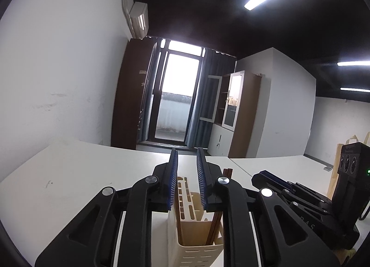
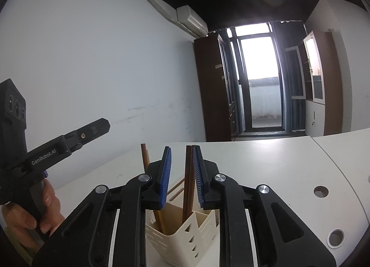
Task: Organize utensils
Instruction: 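Raise both open tools away from the holder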
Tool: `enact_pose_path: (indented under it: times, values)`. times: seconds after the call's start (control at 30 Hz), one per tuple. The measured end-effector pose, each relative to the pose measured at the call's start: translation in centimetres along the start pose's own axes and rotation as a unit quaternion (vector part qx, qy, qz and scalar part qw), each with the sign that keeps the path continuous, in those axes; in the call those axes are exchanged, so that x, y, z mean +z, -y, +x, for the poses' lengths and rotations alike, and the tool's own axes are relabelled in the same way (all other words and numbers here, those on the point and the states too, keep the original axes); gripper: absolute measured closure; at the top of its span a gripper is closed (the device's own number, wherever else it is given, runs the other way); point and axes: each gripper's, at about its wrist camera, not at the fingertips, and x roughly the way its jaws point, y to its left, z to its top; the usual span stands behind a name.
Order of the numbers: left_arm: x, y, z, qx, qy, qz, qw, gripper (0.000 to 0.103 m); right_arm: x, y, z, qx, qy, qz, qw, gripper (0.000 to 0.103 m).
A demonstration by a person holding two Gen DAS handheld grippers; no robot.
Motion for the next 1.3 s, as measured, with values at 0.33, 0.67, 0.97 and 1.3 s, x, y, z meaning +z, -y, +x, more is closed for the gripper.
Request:
enact_pose_path:
  times: [0.33,0.67,0.97,1.3]
  values:
    - [-0.2,0.4,-3.0,0.015,-0.033,0.006,0.9993,0.079,-0.8,-0.4,-1.8,-0.024,-0.021,0.003,0.999,0.077]
    - [-2.8,0.9,-4.9,0.043,-0.121,0.037,0.991,0.065,-2.3,-2.0,-3.6,-0.029,-0.08,-0.007,0.996,0.062]
    - [-6.9,-0.7,-4.9,0.055,-0.184,0.031,0.981,0.062,-7.0,-2.3,-2.7,-0.041,-0.167,0.011,0.985,0.055]
    - [-11.0,-1.8,-4.7,0.055,-0.227,0.017,0.9722,0.059,-11.8,-2.6,-0.4,-0.048,-0.268,0.021,0.962,0.055]
